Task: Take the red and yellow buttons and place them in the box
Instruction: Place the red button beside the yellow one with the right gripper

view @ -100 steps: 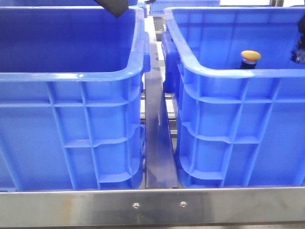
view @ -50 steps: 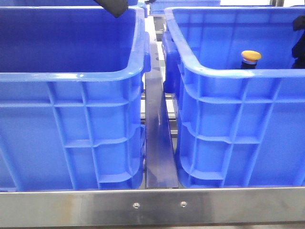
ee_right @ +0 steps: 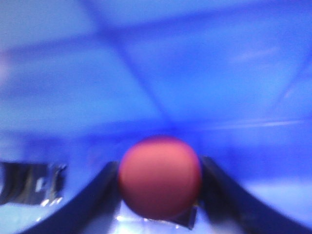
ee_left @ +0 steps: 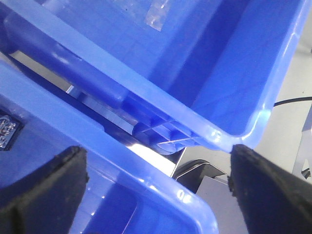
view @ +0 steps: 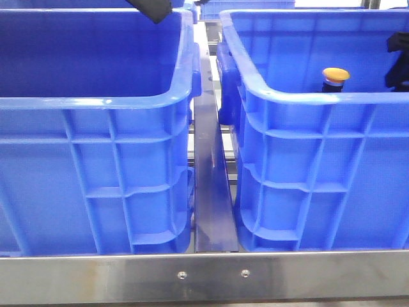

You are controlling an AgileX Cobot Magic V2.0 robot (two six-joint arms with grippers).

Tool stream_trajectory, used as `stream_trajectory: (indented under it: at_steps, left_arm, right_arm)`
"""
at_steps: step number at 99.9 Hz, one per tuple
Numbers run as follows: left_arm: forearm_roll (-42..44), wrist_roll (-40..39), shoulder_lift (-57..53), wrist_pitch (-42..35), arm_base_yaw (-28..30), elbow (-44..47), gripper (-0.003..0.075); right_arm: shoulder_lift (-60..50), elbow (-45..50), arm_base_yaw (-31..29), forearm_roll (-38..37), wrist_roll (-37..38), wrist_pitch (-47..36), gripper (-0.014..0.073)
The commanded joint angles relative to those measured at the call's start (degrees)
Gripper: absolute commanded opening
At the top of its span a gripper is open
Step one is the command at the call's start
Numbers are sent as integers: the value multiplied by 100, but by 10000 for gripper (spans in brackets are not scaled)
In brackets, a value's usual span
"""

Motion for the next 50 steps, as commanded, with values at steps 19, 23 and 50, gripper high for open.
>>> stream_trajectory:
  at_steps: [19, 23, 50]
  left_arm:
    - [-236, 27, -181, -176, -43, -155, 564]
    - [-236, 27, -181, -176, -43, -155, 564]
    - [-236, 27, -181, -176, -43, -155, 564]
  right_arm:
    - [-280, -173, 7, 135, -79, 58, 558]
    - [-300, -173, 7, 135, -79, 83, 558]
    - [-841, 23, -3, -20, -79, 333, 557]
